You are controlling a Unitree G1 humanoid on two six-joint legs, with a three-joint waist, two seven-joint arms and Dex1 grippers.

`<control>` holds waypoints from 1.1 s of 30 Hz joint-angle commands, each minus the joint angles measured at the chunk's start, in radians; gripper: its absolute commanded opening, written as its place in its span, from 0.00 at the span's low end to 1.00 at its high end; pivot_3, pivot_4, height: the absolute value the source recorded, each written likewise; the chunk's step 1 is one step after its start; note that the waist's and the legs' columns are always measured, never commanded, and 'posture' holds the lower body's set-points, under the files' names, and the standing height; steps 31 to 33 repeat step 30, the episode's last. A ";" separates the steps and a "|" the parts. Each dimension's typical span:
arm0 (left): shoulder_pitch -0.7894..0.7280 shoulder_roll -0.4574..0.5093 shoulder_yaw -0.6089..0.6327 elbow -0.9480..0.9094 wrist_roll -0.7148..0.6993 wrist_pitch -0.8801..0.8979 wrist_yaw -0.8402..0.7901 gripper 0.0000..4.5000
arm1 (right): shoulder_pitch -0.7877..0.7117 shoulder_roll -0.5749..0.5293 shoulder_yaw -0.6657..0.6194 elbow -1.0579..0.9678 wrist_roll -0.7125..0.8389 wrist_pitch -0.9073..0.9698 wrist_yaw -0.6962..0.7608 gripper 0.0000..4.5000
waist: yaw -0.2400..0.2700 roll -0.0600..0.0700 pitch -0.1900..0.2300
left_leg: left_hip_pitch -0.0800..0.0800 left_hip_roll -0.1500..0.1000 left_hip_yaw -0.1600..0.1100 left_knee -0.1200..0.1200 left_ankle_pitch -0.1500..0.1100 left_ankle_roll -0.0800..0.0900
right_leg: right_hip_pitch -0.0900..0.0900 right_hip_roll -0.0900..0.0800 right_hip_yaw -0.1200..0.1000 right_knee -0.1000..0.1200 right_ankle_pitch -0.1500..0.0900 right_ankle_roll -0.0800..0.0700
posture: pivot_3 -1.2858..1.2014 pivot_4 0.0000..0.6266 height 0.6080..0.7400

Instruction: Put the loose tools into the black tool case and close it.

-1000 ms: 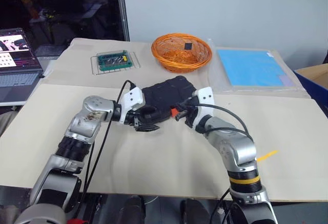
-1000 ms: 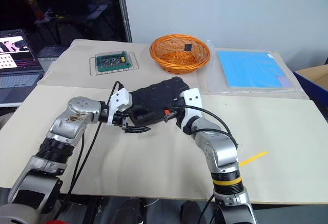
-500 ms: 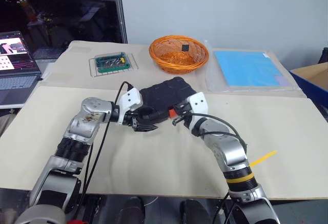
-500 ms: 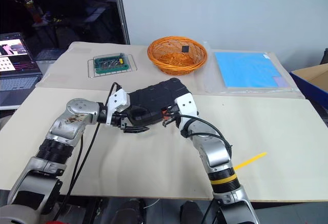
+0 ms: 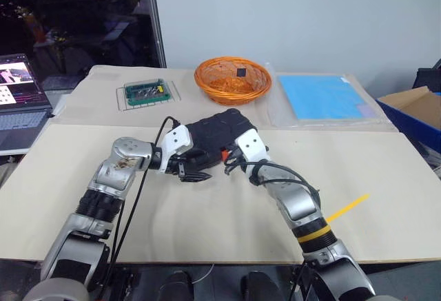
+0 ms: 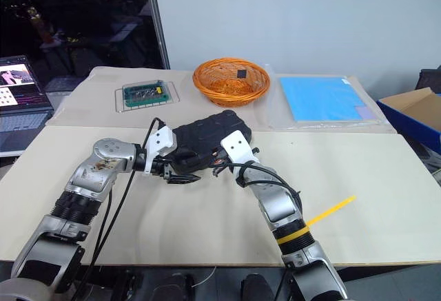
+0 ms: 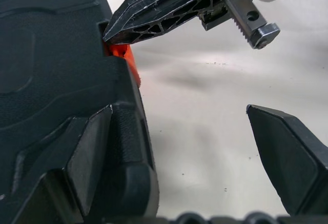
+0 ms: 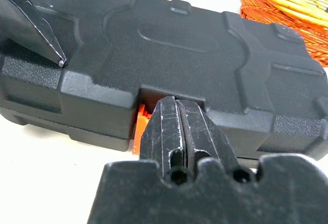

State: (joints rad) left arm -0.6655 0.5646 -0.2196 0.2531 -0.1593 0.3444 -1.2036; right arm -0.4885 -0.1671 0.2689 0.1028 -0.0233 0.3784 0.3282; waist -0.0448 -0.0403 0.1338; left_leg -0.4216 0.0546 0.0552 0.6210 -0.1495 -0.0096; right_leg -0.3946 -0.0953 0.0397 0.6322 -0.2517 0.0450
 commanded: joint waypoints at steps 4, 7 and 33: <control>0.070 -0.029 0.087 -0.058 -0.060 -0.067 0.052 1.00 | 0.116 -0.042 -0.122 -0.298 0.127 -0.042 0.080 0.00 | 0.003 0.001 0.001 | -0.004 -0.002 0.002 -0.006 0.000 0.000 | -0.003 -0.004 0.001 -0.004 0.001 -0.001 | 0.52 0.24 1.00; 0.126 -0.052 0.166 -0.155 -0.148 -0.039 0.082 1.00 | 0.170 -0.114 -0.200 -0.485 0.226 0.034 0.149 0.00 | 0.006 0.004 0.005 | -0.020 -0.003 0.004 -0.005 0.006 0.009 | -0.014 -0.003 0.001 -0.002 0.007 0.002 | 0.52 0.24 1.00; 0.761 0.221 0.603 -0.627 -0.521 0.232 0.082 1.00 | 0.964 -0.522 -0.931 -0.851 0.552 0.043 0.574 0.99 | 0.031 0.002 0.017 | -0.019 0.010 0.003 0.003 -0.008 -0.003 | -0.013 -0.004 -0.004 -0.018 -0.002 0.001 | 0.52 0.24 1.00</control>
